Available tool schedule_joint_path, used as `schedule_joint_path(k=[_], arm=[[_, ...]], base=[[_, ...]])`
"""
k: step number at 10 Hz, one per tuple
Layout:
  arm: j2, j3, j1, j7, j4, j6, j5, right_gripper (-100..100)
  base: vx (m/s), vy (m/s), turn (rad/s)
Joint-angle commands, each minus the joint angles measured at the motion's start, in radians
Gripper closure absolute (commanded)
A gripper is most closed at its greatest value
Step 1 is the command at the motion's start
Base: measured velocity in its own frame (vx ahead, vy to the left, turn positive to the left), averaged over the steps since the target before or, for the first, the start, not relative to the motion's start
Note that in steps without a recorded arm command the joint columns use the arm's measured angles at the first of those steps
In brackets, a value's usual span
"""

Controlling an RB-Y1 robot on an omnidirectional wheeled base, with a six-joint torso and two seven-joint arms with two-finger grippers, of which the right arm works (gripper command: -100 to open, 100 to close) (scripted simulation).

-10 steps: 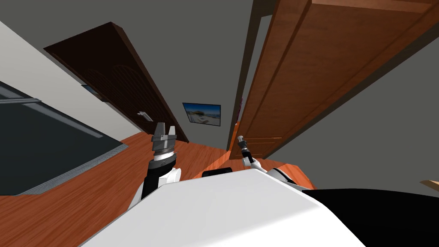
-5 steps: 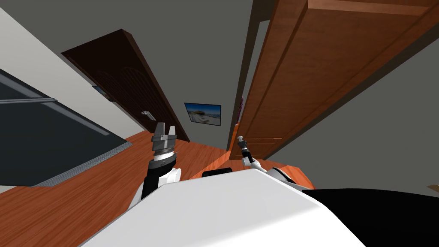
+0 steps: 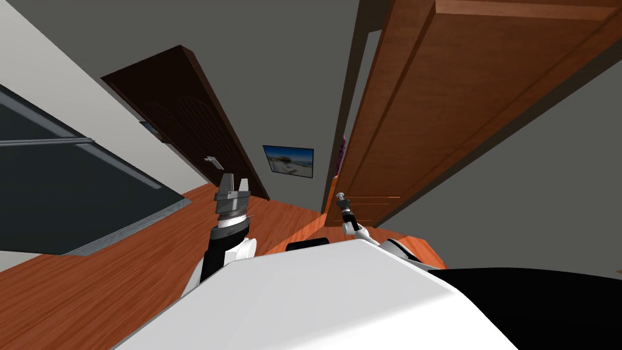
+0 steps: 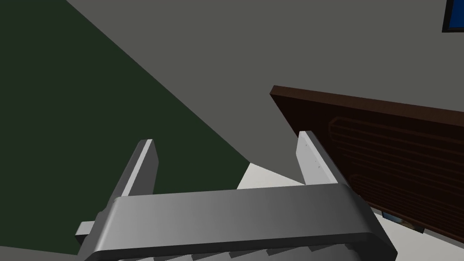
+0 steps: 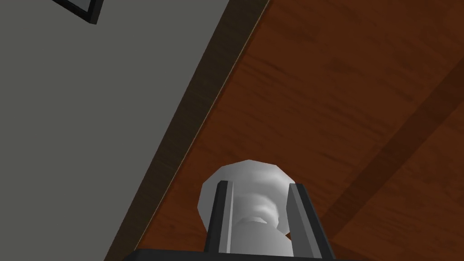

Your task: Pull the door open

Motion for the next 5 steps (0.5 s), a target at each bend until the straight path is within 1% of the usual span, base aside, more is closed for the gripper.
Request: schedule_joint_path(k=[1, 2, 3, 5], arm=[[0.006, 0.010, -0.003, -0.033, 0.034, 0.003, -0.005, 100], [0.005, 0.016, -0.005, -0.072, 0.035, 0.004, -0.018, 100], [0.005, 0.016, -0.005, -0.072, 0.035, 0.004, -0.018, 100], [0.005, 0.027, -0.009, -0.138, 0.036, 0.006, -0.040, 100]], base=[[-0.018, -0.024, 0.035], [-0.022, -0.023, 0.042], [-0.023, -0.020, 0.031], [-0.025, -0.031, 0.057]])
